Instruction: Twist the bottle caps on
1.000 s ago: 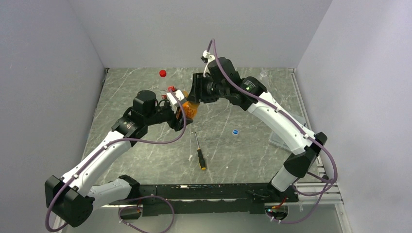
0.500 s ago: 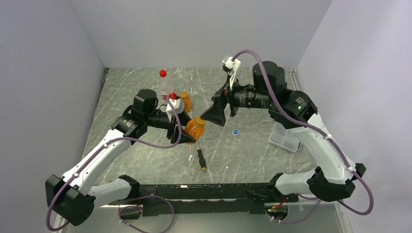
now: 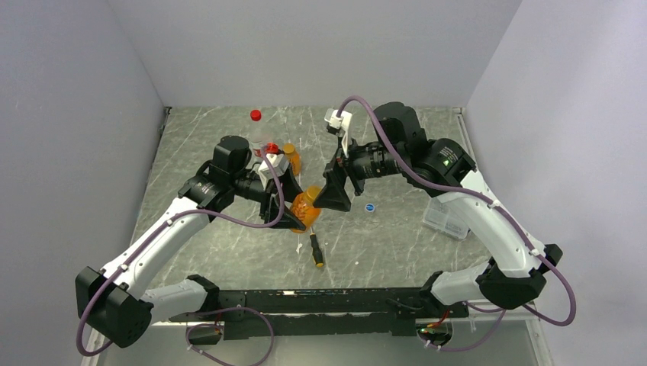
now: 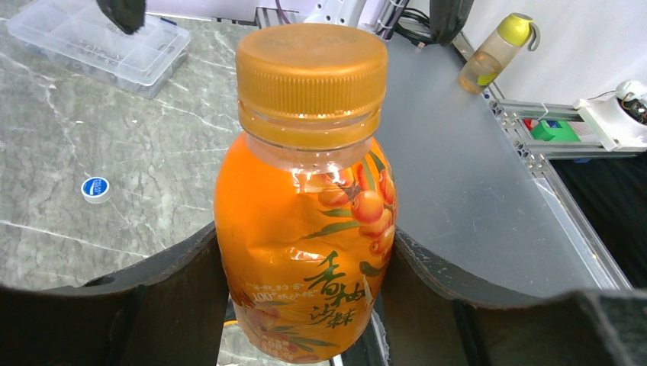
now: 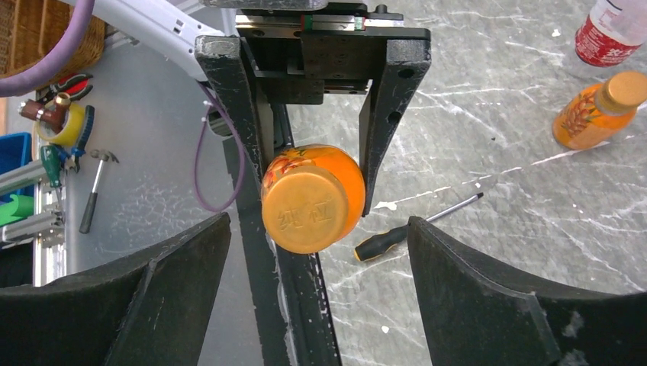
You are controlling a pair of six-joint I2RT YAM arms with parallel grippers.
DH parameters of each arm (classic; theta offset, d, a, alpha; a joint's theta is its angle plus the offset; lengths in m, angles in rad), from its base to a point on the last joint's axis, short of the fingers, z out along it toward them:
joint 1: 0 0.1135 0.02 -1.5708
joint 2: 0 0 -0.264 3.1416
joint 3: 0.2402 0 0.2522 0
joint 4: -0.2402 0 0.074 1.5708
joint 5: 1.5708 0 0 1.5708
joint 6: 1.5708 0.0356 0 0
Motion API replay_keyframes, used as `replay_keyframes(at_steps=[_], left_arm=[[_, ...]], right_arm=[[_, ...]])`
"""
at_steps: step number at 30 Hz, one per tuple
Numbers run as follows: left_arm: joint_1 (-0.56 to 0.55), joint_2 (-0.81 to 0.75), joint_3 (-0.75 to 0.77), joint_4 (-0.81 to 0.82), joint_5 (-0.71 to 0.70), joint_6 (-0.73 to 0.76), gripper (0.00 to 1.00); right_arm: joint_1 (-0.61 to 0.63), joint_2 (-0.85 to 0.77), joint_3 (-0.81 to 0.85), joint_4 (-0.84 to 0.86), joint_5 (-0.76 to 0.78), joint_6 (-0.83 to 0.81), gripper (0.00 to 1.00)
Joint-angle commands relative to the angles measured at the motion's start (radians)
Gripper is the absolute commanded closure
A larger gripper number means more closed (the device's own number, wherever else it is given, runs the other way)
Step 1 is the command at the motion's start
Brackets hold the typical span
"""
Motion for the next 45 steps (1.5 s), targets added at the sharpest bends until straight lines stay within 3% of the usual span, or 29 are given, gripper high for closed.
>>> replay_keyframes(at_steps=[1, 13, 20, 28, 32, 39, 45], left_arm=[[0.001, 0.006, 0.040, -0.005, 0.056, 0.004, 1.00], [0.001, 0.007, 0.042, -0.016, 0.051, 0.008, 1.00], [0.001, 0.002, 0.042, -0.006, 0.015, 0.004, 1.00], [0.001, -0.061, 0.026, 0.115, -0.291, -0.032, 1.00], [0.001, -0.083, 0.027, 0.183, -0.485, -0.030, 1.00], [-0.024, -0.099, 0.045, 0.274, -0.722, 0.012, 1.00], [-0.096, -0.095, 0.050, 0.296, -0.881, 0.085, 1.00]], right_arm=[[0.014, 0.001, 0.006, 0.009, -0.020, -0.031, 0.17], [0.040, 0.026, 0.016, 0.013, -0.013, -0.024, 0.26], [0.043, 0.030, 0.014, 0.011, -0.005, -0.002, 0.59], [0.044, 0.071, 0.002, 0.000, 0.161, 0.157, 0.85], [0.036, 0.110, 0.023, -0.014, 0.253, 0.282, 0.92], [0.023, 0.216, 0.091, -0.034, 0.324, 0.509, 1.00], [0.021, 0.253, 0.108, 0.016, 0.384, 0.622, 1.00]])
